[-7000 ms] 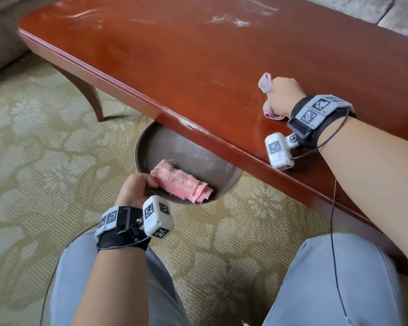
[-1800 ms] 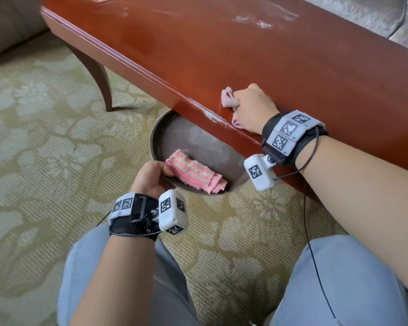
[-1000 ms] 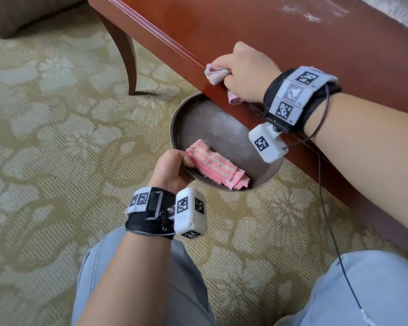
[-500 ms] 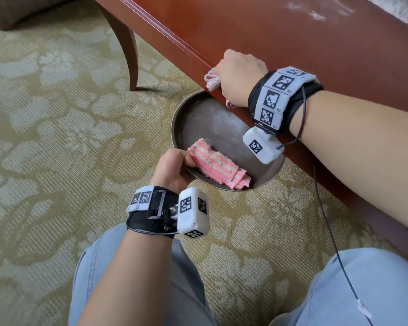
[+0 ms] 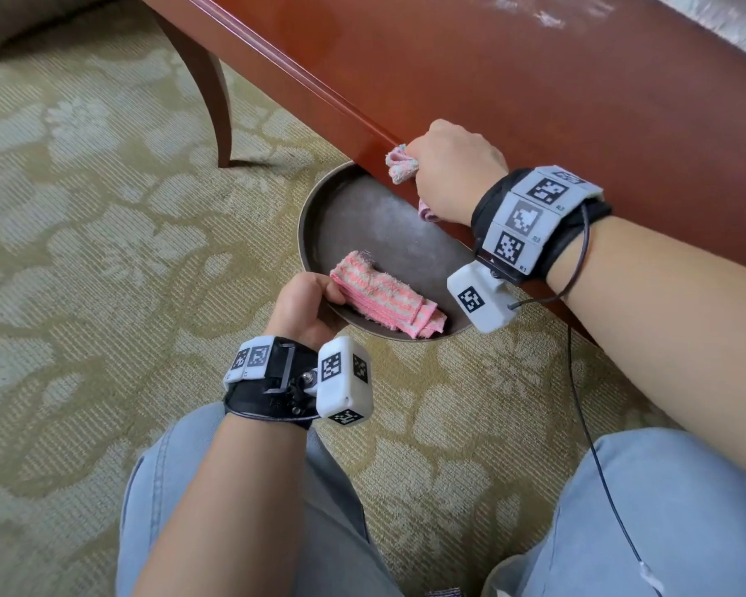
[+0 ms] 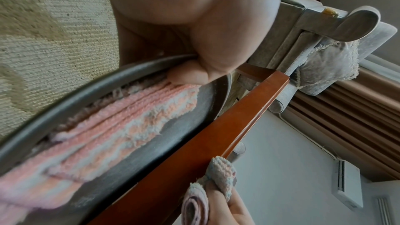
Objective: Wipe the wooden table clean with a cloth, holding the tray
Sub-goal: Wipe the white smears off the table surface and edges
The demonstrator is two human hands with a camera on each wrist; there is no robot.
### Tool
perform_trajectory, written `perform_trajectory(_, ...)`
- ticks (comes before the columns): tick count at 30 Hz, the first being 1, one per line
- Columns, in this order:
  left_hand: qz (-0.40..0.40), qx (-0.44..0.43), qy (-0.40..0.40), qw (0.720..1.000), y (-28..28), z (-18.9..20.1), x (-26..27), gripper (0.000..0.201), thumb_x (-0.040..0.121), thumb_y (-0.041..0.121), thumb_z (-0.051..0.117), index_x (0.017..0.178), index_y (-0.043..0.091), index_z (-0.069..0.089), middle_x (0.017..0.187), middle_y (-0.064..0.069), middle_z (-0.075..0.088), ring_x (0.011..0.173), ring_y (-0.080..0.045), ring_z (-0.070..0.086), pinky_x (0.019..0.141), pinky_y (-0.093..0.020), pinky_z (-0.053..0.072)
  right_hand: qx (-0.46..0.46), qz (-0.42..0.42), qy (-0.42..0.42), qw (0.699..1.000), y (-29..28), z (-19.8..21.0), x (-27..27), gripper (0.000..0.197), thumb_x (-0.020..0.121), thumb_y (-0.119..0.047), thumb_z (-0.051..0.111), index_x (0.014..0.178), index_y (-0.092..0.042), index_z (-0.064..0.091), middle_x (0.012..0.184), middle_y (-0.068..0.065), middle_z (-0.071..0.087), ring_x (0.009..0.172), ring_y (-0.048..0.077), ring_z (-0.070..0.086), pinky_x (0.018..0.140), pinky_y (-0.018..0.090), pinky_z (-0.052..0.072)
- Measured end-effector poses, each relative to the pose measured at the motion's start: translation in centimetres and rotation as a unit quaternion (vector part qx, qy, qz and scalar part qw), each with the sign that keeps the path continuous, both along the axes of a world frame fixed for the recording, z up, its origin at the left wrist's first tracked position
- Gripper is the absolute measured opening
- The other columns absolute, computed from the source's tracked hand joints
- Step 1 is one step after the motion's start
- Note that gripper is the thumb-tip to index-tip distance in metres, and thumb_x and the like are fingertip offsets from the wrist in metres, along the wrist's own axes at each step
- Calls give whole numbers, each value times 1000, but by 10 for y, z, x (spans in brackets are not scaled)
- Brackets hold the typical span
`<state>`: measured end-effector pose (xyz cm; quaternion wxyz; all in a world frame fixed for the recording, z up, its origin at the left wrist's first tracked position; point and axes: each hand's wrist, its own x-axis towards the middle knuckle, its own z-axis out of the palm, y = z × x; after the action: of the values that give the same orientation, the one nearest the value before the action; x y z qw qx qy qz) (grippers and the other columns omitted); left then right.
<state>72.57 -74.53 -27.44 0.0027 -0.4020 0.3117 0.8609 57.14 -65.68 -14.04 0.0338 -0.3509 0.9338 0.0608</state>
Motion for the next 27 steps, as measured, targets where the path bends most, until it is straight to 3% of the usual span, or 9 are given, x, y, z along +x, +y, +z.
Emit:
perform_trajectory(3, -5, 3, 2, 1000, 1, 0, 1, 29, 51, -6, 32, 70, 17, 34, 65, -5, 40, 54, -26, 49, 52, -29, 55, -15, -10, -15, 1000, 9, 1, 4, 22, 88, -5, 55, 109, -9, 60, 97, 5, 38, 101, 40, 57, 75, 41, 39)
perform_trajectory(9, -12, -7, -2, 1000, 1, -5, 4, 30, 49, -5, 34, 71, 15, 37, 70, -6, 41, 61, -28, 50, 66, -36, 55, -49, -38, -36, 997, 26, 0, 10, 11, 91, -5, 45, 88, -14, 51, 95, 6, 41, 83, 30, 45, 72, 37, 36)
perform_trajectory(14, -17, -8, 0, 1000, 1, -7, 3, 31, 47, -5, 34, 72, 15, 36, 70, -7, 42, 61, -29, 52, 66, -37, 57, -121, -89, -76, 986, 39, -7, 11, 19, 86, -3, 42, 76, -13, 54, 88, 7, 54, 81, 32, 53, 68, 33, 36)
perform_trajectory(18, -18, -8, 0, 1000, 3, -7, 4, 33, 47, -4, 34, 73, 16, 36, 73, -7, 43, 66, -30, 51, 75, -39, 55, -139, -116, -93, 979, 49, -5, 16, 20, 88, -4, 42, 75, -12, 55, 87, 9, 58, 79, 30, 53, 66, 30, 35)
perform_trajectory(22, -21, -9, -2, 1000, 6, -2, 4, 31, 49, -5, 32, 72, 15, 36, 72, -7, 43, 65, -30, 51, 77, -40, 56, -136, -87, -157, 974, 57, -4, 24, 27, 89, -5, 44, 64, -14, 53, 71, 3, 54, 69, 27, 51, 50, 27, 31)
perform_trajectory(24, -29, -7, -3, 1000, 7, -1, 5, 32, 50, -5, 31, 74, 13, 39, 72, -8, 45, 65, -31, 54, 73, -40, 58, -155, -62, -167, 972, 60, -10, 31, 26, 89, -7, 45, 66, -16, 55, 71, -1, 51, 73, 26, 51, 55, 30, 32)
perform_trajectory(27, -33, -4, -5, 999, 9, -1, 5, 33, 51, -5, 31, 77, 12, 41, 74, -9, 47, 67, -31, 55, 68, -37, 61, -198, -33, -139, 970, 68, -19, 37, 19, 90, -10, 48, 92, -19, 65, 85, 2, 50, 82, 25, 50, 69, 32, 35)
